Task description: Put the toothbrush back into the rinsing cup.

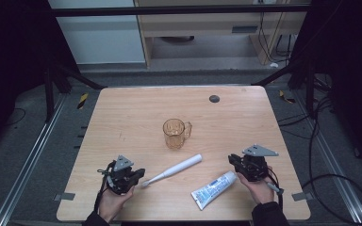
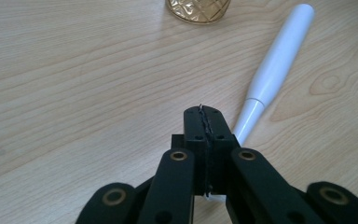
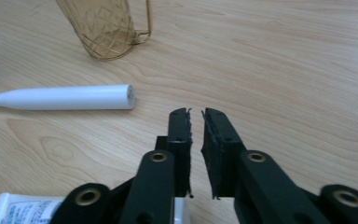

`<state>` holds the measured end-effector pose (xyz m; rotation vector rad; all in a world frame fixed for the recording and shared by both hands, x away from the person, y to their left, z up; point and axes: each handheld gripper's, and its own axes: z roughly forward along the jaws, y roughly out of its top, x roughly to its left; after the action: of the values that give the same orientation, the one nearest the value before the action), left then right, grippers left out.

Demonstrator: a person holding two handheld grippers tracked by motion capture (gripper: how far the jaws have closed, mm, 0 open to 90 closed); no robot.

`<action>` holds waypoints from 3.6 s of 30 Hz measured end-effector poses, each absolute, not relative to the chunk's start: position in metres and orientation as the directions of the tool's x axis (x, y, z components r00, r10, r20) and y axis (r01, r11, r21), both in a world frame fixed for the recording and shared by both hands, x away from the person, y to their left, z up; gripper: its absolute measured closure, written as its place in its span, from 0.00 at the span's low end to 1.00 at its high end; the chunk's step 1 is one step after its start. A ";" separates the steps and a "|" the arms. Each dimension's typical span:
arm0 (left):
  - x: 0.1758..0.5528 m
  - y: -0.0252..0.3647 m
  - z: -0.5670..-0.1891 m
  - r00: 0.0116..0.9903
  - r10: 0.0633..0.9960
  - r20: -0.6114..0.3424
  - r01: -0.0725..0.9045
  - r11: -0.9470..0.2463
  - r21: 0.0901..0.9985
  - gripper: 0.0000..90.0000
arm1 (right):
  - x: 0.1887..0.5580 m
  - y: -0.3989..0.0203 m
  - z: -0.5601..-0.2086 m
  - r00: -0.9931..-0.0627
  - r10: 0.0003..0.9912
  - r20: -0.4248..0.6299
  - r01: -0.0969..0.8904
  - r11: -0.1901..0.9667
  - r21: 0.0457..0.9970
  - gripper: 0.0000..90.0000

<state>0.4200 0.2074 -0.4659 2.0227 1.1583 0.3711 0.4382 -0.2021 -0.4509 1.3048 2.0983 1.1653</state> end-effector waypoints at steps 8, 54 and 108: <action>0.414 0.191 -0.469 0.585 0.803 -0.112 0.599 -0.335 0.727 1.00 | 0.449 -0.174 -0.448 -0.506 0.858 0.088 0.531 0.230 0.816 1.00; 0.418 0.170 -0.488 0.635 0.767 -0.094 0.614 -0.427 0.664 1.00 | 0.496 -0.085 -0.478 -0.544 0.839 -0.019 0.588 0.398 0.705 1.00; 0.422 0.191 -0.481 0.575 0.810 -0.117 0.633 -0.349 0.691 1.00 | 0.442 -0.091 -0.477 -0.673 0.739 0.038 0.579 0.493 0.650 1.00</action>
<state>0.4225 0.1906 -0.4811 2.0951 1.1463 0.3192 0.4415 -0.0906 -0.4770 1.1230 2.4935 0.9447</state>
